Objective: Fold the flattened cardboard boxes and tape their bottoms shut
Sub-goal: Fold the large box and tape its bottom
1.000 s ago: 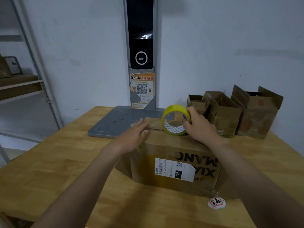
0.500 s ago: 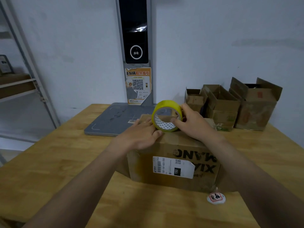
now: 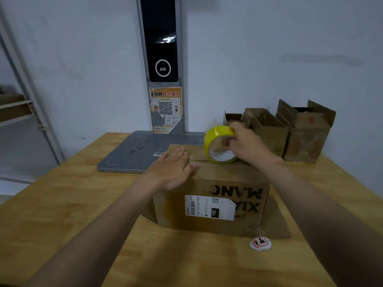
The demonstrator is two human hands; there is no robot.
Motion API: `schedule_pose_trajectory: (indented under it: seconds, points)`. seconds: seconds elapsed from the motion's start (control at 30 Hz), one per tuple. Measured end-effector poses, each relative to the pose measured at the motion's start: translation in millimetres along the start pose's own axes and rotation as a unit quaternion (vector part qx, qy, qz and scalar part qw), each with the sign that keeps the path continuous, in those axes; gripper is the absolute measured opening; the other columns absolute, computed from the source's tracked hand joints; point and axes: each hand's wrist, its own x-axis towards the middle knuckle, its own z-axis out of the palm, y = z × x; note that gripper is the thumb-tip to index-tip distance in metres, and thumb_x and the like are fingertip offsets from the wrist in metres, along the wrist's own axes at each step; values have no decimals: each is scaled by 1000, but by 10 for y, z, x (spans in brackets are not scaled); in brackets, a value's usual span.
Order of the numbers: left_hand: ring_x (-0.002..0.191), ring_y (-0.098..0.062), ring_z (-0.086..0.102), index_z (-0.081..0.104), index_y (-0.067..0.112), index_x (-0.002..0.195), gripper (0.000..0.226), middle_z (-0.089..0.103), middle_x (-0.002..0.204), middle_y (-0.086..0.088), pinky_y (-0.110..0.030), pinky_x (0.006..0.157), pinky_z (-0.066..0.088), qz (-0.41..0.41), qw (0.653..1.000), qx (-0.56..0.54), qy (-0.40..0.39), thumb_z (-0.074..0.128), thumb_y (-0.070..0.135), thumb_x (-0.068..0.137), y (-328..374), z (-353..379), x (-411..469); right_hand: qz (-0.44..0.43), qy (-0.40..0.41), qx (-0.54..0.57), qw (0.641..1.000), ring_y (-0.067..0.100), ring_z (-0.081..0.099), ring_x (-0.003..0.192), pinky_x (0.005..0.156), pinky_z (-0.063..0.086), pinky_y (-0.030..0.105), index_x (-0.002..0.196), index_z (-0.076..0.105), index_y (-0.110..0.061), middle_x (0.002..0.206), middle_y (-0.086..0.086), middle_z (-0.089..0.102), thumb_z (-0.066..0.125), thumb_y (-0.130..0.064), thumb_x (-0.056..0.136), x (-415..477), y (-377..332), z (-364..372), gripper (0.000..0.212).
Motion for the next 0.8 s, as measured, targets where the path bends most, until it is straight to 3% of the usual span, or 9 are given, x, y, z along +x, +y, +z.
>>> schedule_pose_trajectory:
  seconds: [0.07,0.13,0.27,0.37,0.47,0.57,0.63,0.8]
  points:
    - [159,-12,-6,6,14,165,73,-3,174,-2,-37,127,-5,-1,1000,2,0,8,57,107,2,12,5,30,17,-13,999,31,57,82,64,40,39,107,50,-26,92,6,62,50,-12,93,-58,204,-169,20]
    - [159,-12,-7,6,13,165,74,-3,173,-2,-37,126,-5,-2,1000,7,1,7,58,106,10,15,4,53,27,5,998,26,60,76,60,45,40,100,53,-27,87,5,64,52,-14,95,-126,343,-221,14]
    - [159,-14,-8,7,11,165,76,-4,173,-5,-41,127,-5,-9,1000,13,-8,9,59,106,58,-12,-9,52,49,121,990,8,52,59,55,37,35,88,54,-26,76,4,57,52,-16,101,-285,423,-39,16]
    - [159,-17,-11,4,9,165,74,-8,173,-8,-45,127,-6,-34,999,13,-31,11,56,108,156,-52,31,75,61,188,977,14,58,68,59,40,34,98,57,-23,85,8,60,48,-18,103,-339,437,71,11]
    - [158,-18,-13,0,8,164,75,-12,172,-8,-43,128,-6,-30,998,6,-49,11,56,108,347,-71,102,79,57,193,976,6,49,56,50,34,23,96,54,-22,80,5,55,47,-17,104,-327,417,93,12]
    - [158,-18,-14,-2,7,164,77,-13,172,-9,-42,128,-4,1,998,-9,-63,12,58,108,637,-58,239,64,34,188,979,17,49,70,54,33,30,98,53,-15,82,7,54,48,-17,103,-317,385,96,8]
    - [158,-20,-15,-4,9,164,79,-13,172,-10,-44,129,-4,2,998,-15,-68,13,60,107,745,-55,313,60,29,183,981,16,48,73,57,32,31,94,51,-15,82,5,52,49,-17,102,-314,368,113,9]
    - [157,-17,-18,-7,13,165,78,-16,172,-8,-45,129,-4,-2,997,-30,-65,13,61,106,637,-48,273,81,39,211,973,6,42,52,47,34,19,92,53,-10,74,4,49,53,-17,98,-303,273,189,9]
